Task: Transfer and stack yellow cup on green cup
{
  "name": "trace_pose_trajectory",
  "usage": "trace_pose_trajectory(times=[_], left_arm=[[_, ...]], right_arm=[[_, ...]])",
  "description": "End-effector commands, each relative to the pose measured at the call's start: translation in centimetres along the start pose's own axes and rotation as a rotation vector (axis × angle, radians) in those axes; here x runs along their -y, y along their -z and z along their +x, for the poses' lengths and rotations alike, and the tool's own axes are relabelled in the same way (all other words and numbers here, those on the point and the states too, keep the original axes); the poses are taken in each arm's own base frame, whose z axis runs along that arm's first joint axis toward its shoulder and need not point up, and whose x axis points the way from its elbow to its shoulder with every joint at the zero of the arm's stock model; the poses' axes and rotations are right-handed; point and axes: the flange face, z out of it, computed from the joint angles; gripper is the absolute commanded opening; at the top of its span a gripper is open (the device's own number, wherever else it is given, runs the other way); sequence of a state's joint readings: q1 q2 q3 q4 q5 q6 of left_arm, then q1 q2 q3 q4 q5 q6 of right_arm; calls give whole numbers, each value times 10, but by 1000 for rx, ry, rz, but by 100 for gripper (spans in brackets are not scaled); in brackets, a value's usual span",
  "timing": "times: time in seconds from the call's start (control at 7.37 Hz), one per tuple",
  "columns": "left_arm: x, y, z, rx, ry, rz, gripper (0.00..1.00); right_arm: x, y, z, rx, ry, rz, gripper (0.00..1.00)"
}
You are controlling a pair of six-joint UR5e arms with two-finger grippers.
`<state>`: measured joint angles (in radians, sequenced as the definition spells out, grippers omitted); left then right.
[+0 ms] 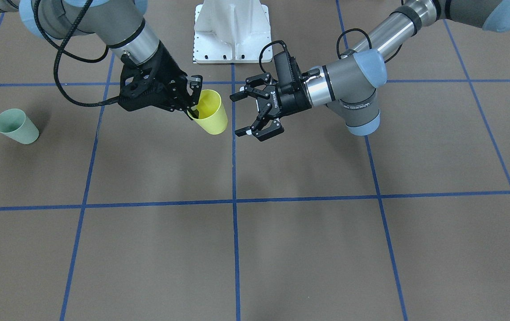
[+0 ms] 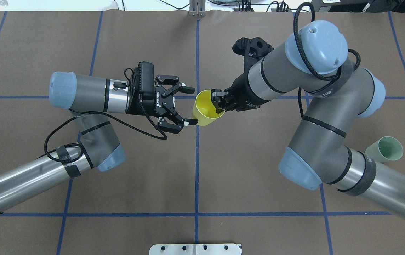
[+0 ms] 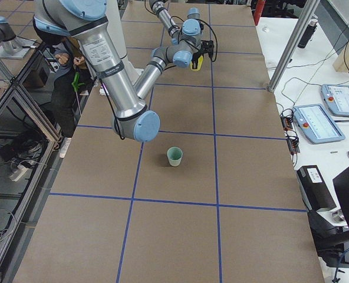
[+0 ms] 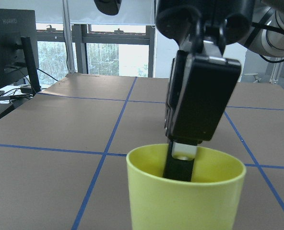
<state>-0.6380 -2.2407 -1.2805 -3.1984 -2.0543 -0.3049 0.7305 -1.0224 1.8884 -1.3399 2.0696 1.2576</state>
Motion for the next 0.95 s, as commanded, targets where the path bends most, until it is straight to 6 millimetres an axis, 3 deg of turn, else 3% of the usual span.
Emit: trace_pose_trajectory(times=[0.0,0.27,0.54,0.68,0.81], left_arm=[[-2,1,-3,24,7,2,100],[-3,2,-7,65,10,10,100],[-3,3,-17,124,77,1,100],[-5,1,-27,167,116,-46,100],[-5,3,-43,242,162,-85,100]], right_arm=[[44,26,45,-77,-81,70,0],[87,60,92,-180,-114,117,0],[122,94,171,-235,-67,93,0],[130,113,206,-253,-31,86,0],[137,128,229,-274,-7,73,0]])
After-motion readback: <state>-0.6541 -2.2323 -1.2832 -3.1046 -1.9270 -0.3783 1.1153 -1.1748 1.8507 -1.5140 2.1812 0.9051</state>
